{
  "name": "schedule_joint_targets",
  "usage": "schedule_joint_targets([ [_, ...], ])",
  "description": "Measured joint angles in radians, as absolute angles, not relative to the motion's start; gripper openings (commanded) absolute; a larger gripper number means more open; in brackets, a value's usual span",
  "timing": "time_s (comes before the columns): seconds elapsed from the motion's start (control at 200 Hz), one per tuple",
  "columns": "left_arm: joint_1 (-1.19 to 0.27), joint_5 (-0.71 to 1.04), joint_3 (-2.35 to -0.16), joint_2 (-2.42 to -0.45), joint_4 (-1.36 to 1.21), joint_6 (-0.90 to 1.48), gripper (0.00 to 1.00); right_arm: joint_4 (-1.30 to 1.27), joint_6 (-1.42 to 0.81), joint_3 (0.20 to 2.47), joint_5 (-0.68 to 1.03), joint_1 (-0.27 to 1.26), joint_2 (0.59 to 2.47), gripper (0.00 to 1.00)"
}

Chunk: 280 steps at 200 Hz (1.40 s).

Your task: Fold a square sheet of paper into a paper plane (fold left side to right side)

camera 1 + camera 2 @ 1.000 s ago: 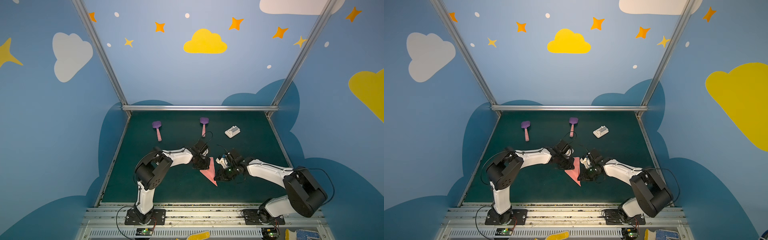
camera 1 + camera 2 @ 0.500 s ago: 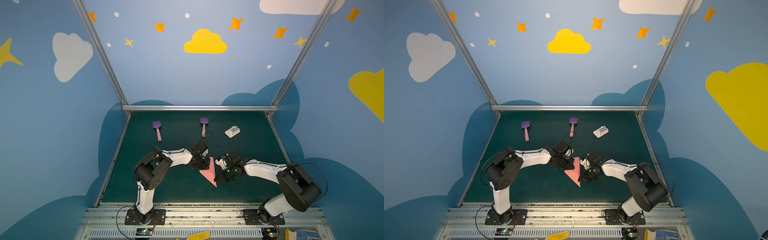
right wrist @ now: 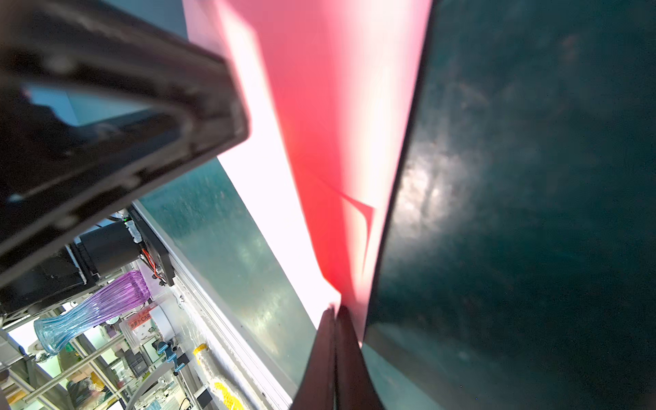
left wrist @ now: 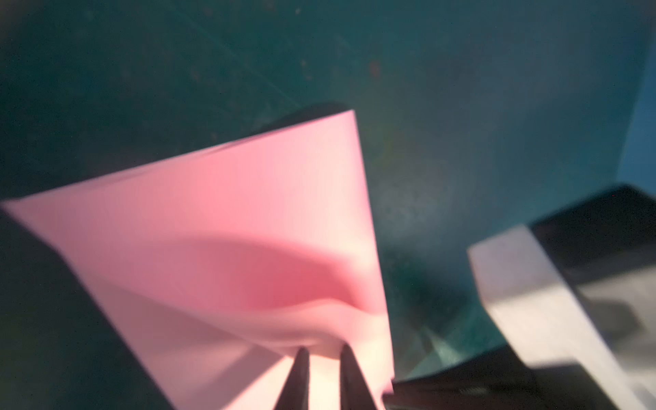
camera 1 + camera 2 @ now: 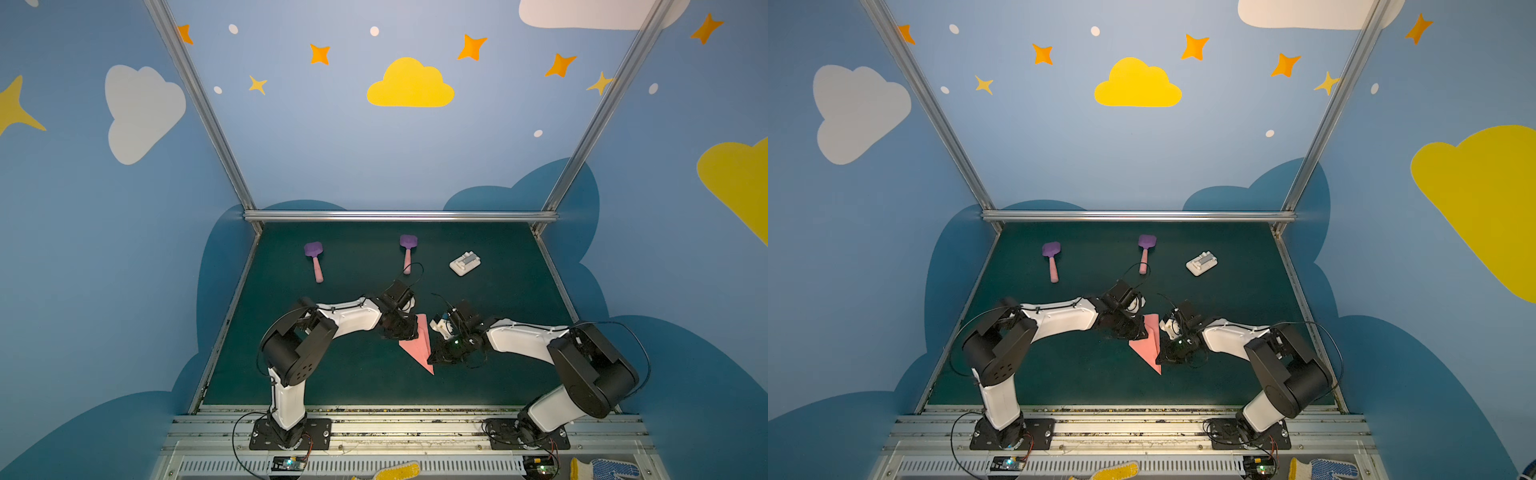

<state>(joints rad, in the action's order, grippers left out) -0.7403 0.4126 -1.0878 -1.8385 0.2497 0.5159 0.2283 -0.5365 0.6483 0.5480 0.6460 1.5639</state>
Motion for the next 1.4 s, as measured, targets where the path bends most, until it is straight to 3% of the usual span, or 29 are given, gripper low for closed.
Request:
schedule_joint_targets([
  [0.08, -0.743, 0.414, -1.067, -1.795, 0.235, 0.513, 0.21, 0.222, -0.535, 0.644, 0.555, 0.643, 1.565, 0.0],
  [0.235, -0.76, 0.417, -1.04, -1.757, 0.199, 0.513, 0.04, 0.211, -0.534, 0.64, 0.564, 0.641, 1.567, 0.0],
  [1.221, -0.797, 0.431, -1.064, -1.885, 0.155, 0.483, 0.04, 0.154, -0.525, 0.604, 0.63, 0.604, 1.572, 0.0],
  [1.306, -0.797, 0.429, -1.064, -1.895, 0.154, 0.483, 0.04, 0.158, -0.527, 0.604, 0.63, 0.601, 1.571, 0.22],
  [1.402, -0.797, 0.428, -1.069, -1.897, 0.157, 0.485, 0.04, 0.173, -0.519, 0.605, 0.633, 0.598, 1.538, 0.32],
])
